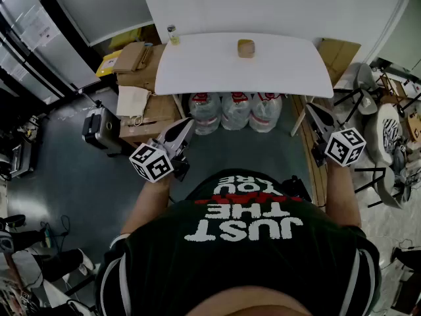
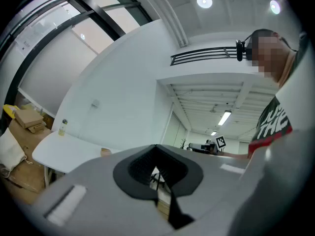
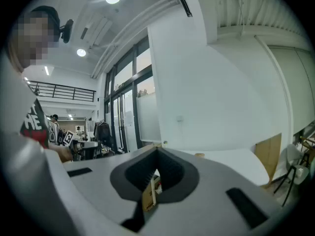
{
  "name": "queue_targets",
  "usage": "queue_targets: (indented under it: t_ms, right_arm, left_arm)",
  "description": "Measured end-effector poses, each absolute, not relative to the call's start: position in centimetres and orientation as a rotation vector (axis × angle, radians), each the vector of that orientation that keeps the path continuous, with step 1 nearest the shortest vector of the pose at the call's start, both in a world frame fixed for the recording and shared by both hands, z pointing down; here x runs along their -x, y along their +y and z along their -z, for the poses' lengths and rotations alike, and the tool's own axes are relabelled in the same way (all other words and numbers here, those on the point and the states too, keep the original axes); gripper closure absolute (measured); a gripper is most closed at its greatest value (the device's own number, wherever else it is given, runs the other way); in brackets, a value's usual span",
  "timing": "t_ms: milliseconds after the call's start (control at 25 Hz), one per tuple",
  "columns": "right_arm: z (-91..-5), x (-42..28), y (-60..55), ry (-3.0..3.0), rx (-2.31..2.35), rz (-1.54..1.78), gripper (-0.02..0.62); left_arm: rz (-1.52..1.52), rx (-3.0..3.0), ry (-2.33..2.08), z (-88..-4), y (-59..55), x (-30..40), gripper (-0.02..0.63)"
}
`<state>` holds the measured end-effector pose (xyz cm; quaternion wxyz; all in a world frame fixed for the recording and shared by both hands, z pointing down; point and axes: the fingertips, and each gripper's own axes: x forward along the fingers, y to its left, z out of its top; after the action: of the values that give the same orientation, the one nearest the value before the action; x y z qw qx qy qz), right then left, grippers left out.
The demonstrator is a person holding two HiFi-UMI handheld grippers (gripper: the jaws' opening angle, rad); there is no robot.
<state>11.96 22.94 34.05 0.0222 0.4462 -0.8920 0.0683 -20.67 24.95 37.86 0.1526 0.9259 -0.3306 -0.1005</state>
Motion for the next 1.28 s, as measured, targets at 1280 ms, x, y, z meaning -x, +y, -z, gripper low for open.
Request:
queue_targets:
  t_ms: [1280]
  right_arm:
    - [-33.9,-14.3,22.8,-2.807,-1.365,-0.243,0.589]
  left_arm:
    - [0.284,-2.662,-0.953,-37.5,24.9,18.2,0.598]
